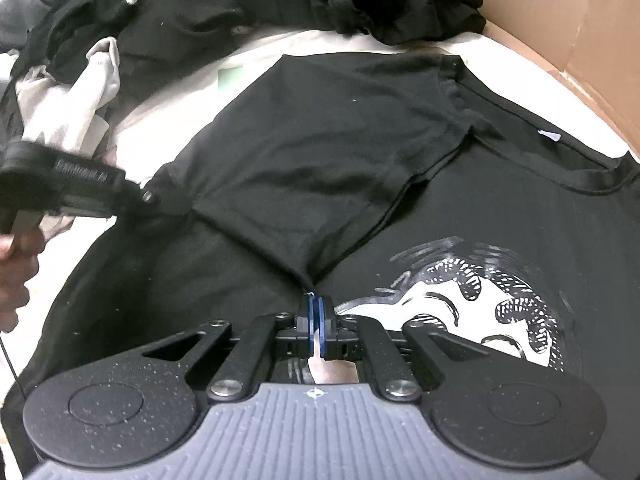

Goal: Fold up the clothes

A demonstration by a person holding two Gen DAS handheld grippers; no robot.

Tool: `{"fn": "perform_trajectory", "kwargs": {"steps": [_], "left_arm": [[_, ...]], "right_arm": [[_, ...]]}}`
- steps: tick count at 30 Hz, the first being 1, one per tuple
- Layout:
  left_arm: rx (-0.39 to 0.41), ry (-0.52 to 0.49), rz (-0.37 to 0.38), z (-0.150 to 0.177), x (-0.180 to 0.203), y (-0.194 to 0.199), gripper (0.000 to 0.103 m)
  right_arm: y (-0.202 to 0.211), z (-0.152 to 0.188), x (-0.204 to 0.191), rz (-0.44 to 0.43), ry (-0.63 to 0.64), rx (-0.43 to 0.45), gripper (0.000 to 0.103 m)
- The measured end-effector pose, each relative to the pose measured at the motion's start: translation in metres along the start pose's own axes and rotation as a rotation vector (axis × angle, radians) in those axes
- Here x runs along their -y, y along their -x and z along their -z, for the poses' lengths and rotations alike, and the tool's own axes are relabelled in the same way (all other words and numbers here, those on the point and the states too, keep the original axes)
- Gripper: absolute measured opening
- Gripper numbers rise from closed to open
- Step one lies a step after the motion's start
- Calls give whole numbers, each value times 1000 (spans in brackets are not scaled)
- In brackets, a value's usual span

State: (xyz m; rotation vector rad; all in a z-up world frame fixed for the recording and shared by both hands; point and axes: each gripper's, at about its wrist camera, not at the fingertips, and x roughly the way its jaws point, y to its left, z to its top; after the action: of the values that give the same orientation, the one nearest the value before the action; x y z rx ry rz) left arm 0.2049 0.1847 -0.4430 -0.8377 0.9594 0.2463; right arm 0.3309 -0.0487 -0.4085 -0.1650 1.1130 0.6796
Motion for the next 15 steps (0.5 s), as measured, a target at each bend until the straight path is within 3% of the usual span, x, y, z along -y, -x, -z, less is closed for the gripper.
{"fn": "perform_trajectory", "kwargs": {"steps": [4, 8, 10, 11, 15], "left_arm": [[11, -64, 10, 1, 8, 17, 4], [83, -171, 1, -9, 24, 28, 8], [115, -231, -19, -15, 30, 25, 11], [131, -261, -29, -18, 33, 24, 11], [157, -362, -43, -20, 41, 9, 11]], "right_arm": [[11, -7, 9, -25, -39, 65, 3], [13, -18, 14, -33, -65, 125, 6], [8, -25, 14, -35, -61, 148, 21], [4, -29, 13, -35, -62, 157, 36], [-11, -38, 9, -72, -56, 188, 40]]}}
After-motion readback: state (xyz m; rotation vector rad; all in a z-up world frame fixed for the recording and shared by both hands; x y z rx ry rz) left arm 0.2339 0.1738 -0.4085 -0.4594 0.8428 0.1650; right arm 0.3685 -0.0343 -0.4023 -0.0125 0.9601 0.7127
